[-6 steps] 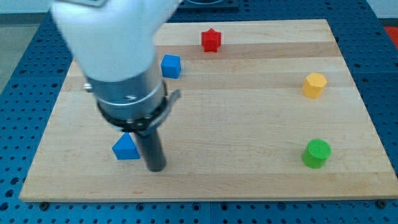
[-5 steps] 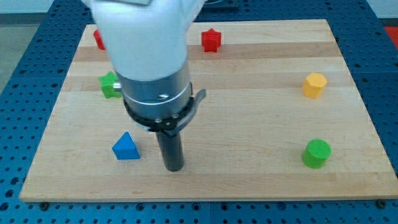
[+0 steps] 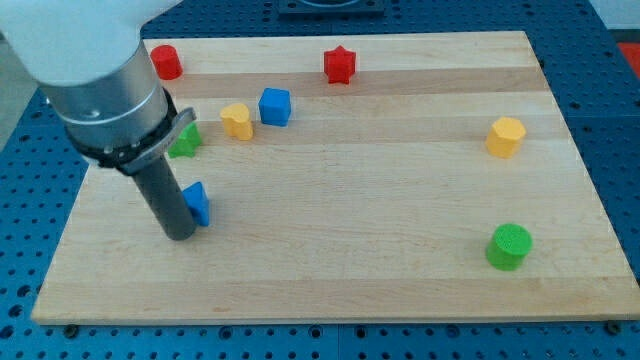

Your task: Move the blue triangle below the yellow heart

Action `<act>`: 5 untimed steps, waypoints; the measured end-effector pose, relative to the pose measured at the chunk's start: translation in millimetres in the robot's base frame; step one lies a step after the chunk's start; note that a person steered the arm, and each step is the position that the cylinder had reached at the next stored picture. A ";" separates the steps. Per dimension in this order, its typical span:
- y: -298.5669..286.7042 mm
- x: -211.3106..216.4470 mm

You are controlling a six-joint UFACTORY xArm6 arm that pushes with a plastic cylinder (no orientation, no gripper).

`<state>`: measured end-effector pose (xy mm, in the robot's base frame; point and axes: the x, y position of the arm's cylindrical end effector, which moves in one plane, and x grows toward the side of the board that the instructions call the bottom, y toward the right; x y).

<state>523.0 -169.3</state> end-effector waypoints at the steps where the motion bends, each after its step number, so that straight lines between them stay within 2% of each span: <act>1: -0.9 -22.8; 3: 28.4 -40.4; 5: 39.7 -81.5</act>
